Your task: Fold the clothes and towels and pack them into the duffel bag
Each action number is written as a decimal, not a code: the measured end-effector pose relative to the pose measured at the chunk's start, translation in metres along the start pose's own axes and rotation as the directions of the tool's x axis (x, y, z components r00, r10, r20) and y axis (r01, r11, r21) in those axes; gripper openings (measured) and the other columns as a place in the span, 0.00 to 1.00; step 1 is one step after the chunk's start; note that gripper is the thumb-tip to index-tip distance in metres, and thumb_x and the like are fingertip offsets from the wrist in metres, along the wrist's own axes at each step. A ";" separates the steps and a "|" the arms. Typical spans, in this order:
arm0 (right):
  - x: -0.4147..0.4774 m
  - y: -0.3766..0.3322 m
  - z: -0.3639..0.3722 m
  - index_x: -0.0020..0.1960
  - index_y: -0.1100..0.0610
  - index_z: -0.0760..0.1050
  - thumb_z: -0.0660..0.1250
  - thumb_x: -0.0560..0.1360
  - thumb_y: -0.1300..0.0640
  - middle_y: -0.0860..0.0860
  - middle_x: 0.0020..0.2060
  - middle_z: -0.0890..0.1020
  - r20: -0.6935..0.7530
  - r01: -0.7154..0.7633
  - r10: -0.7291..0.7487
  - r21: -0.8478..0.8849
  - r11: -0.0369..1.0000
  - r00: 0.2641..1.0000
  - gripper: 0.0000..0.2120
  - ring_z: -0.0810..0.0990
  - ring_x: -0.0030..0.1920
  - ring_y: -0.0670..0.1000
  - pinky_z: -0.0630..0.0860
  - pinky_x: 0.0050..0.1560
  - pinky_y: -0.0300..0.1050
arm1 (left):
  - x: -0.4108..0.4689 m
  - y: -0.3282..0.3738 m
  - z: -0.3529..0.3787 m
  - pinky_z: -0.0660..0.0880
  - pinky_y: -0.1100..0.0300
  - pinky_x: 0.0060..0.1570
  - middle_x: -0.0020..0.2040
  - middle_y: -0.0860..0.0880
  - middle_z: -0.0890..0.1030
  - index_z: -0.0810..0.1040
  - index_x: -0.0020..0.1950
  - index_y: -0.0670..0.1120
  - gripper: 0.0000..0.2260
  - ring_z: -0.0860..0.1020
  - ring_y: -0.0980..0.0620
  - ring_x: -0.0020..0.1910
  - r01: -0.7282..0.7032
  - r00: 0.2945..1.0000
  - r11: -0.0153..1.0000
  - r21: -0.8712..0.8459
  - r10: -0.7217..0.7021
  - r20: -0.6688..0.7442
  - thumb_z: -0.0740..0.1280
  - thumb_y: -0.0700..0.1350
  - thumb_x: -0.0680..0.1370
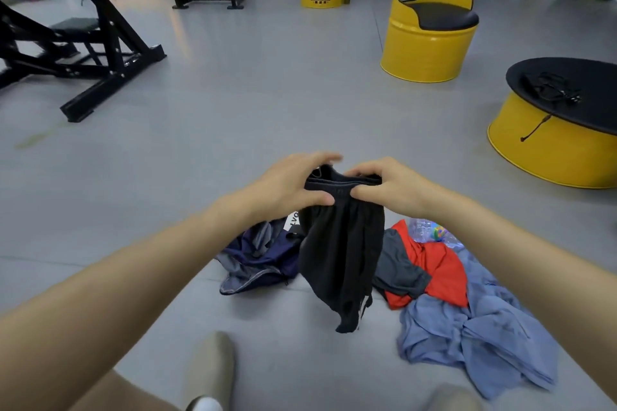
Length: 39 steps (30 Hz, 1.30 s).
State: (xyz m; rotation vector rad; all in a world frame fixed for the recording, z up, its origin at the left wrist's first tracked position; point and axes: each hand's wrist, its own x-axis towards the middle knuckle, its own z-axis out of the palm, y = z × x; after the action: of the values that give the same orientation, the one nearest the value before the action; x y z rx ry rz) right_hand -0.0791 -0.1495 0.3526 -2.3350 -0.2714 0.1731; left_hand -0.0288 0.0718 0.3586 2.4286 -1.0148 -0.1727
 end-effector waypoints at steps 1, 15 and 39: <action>0.001 0.004 -0.001 0.52 0.40 0.81 0.63 0.68 0.45 0.45 0.44 0.85 0.000 -0.003 0.003 -0.041 0.999 1.000 0.14 0.82 0.48 0.51 0.77 0.54 0.58 | 0.005 -0.003 0.002 0.71 0.54 0.62 0.61 0.53 0.79 0.73 0.68 0.52 0.22 0.76 0.50 0.62 0.020 1.000 1.000 -0.009 -0.019 0.024 0.74 0.50 0.76; 0.062 0.067 -0.008 0.63 0.45 0.79 0.64 0.79 0.50 0.49 0.56 0.84 -0.385 -0.119 -0.040 -0.381 0.917 0.922 0.13 0.79 0.59 0.57 0.72 0.53 0.49 | 0.099 -0.057 0.048 0.69 0.52 0.55 0.58 0.45 0.79 0.76 0.63 0.46 0.12 0.75 0.43 0.59 0.058 0.967 0.990 0.125 -0.024 -0.255 0.66 0.45 0.80; -0.105 0.301 0.365 0.53 0.46 0.77 0.72 0.64 0.48 0.45 0.52 0.82 0.239 -0.093 0.197 -0.386 0.918 0.951 0.17 0.81 0.50 0.51 0.80 0.45 0.45 | -0.091 -0.205 0.400 0.78 0.49 0.49 0.52 0.51 0.76 0.75 0.57 0.52 0.11 0.78 0.45 0.49 0.177 0.916 0.984 0.035 -0.178 0.361 0.60 0.55 0.81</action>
State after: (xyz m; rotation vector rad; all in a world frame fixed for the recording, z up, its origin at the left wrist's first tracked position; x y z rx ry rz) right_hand -0.2128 -0.1313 -0.1129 -2.7099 -0.2838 0.5668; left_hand -0.0835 0.0984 -0.0961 2.5447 -0.9382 -0.7069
